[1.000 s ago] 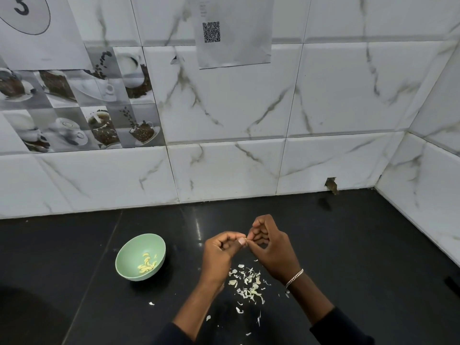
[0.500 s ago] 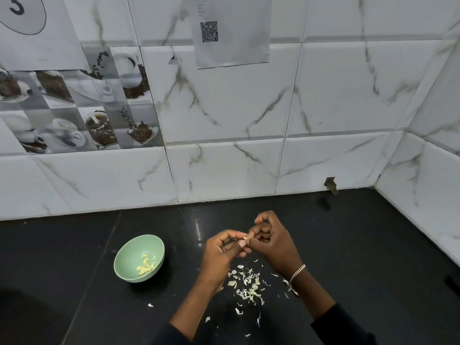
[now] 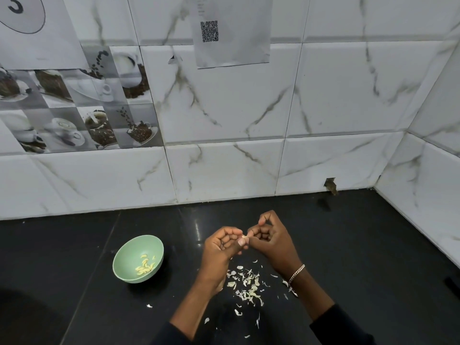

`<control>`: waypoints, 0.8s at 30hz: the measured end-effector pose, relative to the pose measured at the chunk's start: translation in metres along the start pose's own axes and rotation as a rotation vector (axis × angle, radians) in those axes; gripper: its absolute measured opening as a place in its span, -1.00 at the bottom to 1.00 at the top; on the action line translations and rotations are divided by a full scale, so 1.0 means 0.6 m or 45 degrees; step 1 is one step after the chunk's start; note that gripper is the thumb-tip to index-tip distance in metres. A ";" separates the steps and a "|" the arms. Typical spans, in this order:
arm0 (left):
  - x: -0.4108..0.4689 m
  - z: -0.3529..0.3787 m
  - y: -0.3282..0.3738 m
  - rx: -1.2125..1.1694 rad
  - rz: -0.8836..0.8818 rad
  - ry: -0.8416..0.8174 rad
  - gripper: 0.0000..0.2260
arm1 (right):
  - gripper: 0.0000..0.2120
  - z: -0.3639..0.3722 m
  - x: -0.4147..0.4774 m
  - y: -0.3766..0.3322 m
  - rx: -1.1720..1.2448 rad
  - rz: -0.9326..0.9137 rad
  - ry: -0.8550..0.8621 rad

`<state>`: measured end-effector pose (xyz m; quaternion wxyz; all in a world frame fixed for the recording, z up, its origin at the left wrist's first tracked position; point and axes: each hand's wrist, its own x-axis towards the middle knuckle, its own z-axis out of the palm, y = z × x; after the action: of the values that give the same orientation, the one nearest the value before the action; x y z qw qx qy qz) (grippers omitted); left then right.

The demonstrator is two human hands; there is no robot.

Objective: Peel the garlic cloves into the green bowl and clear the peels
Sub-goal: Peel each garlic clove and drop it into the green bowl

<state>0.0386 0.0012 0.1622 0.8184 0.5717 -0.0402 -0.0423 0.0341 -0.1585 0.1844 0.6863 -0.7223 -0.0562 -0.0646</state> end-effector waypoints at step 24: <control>0.000 0.005 0.008 -0.335 -0.170 -0.070 -0.91 | -0.64 0.007 -0.003 -0.004 -0.002 -0.028 0.074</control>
<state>0.0382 -0.0001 0.1674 0.8801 0.4596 -0.0184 -0.1172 0.0323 -0.1541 0.1862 0.6864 -0.7199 -0.0439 -0.0931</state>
